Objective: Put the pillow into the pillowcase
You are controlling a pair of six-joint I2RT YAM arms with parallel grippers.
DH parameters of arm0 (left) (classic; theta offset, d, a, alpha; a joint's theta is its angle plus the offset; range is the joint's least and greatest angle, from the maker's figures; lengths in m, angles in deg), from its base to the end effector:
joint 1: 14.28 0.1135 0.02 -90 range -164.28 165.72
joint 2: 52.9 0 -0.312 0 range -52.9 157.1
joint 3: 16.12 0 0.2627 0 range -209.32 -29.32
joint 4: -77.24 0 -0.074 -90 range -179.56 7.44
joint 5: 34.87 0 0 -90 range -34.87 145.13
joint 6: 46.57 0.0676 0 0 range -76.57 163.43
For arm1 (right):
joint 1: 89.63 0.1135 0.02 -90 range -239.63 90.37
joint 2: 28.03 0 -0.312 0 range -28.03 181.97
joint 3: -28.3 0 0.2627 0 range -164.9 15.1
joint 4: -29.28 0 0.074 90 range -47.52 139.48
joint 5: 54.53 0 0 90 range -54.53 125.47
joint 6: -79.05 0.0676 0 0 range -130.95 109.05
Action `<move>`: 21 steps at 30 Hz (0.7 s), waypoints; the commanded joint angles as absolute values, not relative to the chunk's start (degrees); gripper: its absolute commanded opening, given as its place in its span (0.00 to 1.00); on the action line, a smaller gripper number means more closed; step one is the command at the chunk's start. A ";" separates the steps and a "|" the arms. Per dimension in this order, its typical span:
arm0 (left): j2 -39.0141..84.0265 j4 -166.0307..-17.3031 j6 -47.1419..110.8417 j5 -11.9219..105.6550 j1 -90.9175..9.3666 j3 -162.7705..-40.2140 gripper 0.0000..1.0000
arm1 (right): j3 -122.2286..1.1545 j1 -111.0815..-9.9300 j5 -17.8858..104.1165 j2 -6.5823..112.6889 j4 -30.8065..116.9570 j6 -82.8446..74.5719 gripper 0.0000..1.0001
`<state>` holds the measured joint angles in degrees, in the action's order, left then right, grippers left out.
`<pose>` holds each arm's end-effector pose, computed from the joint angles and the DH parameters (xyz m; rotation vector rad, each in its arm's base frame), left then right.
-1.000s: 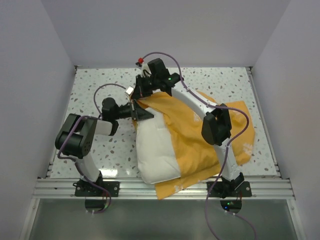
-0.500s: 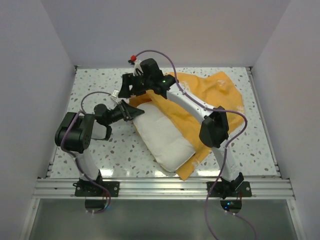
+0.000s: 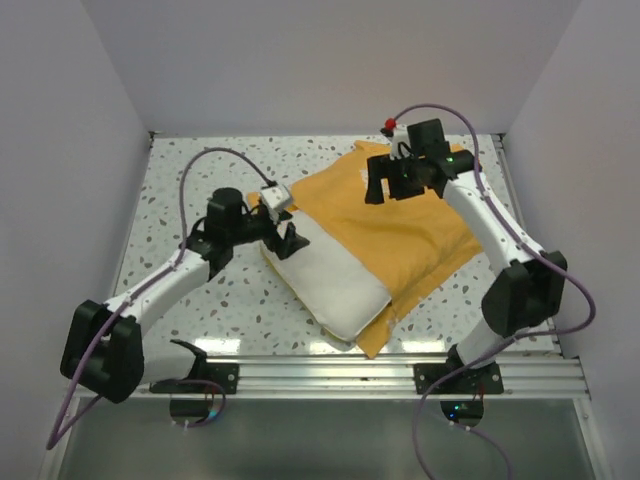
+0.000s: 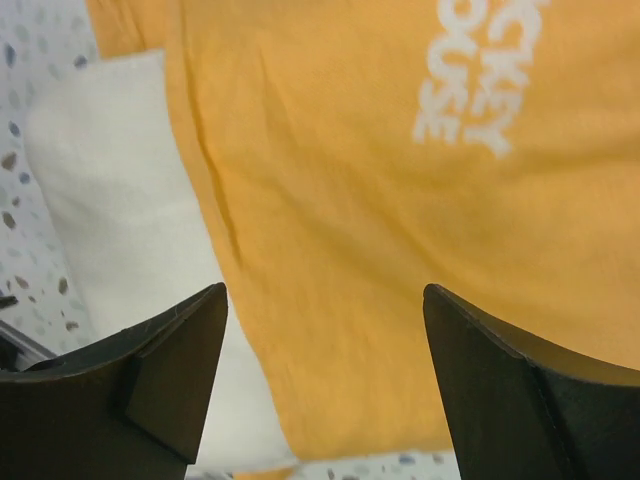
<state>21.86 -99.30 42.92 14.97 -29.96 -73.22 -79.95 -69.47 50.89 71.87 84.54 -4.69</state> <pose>0.2824 -0.1245 0.2896 0.7171 1.8059 -0.8641 0.3962 0.1646 0.3574 -0.4205 2.3824 0.5364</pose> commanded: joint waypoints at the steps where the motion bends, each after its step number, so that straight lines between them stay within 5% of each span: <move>1: 19.35 -81.04 68.18 31.25 -44.91 -73.27 0.88 | -72.02 -70.98 48.13 63.04 94.94 -10.60 0.82; 3: 19.52 -81.56 69.79 34.11 -52.46 -73.35 0.89 | -67.53 -73.27 46.47 62.85 96.70 -12.53 0.80; 4: 20.13 -81.57 69.45 36.38 -54.86 -73.97 1.00 | -66.48 -75.11 45.85 63.98 97.32 -13.23 0.79; 9: 27.68 -85.32 63.66 44.47 -67.69 -77.39 1.00 | -62.60 -76.80 45.75 69.70 91.45 -12.36 0.76; 14: 43.12 -85.61 56.36 49.41 -69.38 -84.51 0.99 | -69.60 -76.97 51.37 75.94 88.80 -8.23 0.75; 16: 47.36 -85.52 55.21 48.89 -69.03 -85.84 0.86 | -71.47 -77.32 53.48 74.72 88.97 -7.79 0.75; 17: 47.99 -86.13 54.60 48.54 -67.73 -85.84 0.67 | -72.35 -77.50 53.67 73.67 89.06 -7.79 0.76; 19: 48.79 -87.36 51.71 42.43 -64.83 -85.75 0.44 | -72.44 -79.16 54.98 70.42 89.24 -7.70 0.78; 20: 49.05 -87.28 50.21 40.30 -60.81 -86.01 0.18 | -72.27 -79.96 55.68 69.37 90.19 -7.61 0.79; 21: 49.23 -86.67 48.63 34.18 -58.51 -87.32 0.07 | -72.09 -81.70 56.30 68.49 90.90 -7.52 0.80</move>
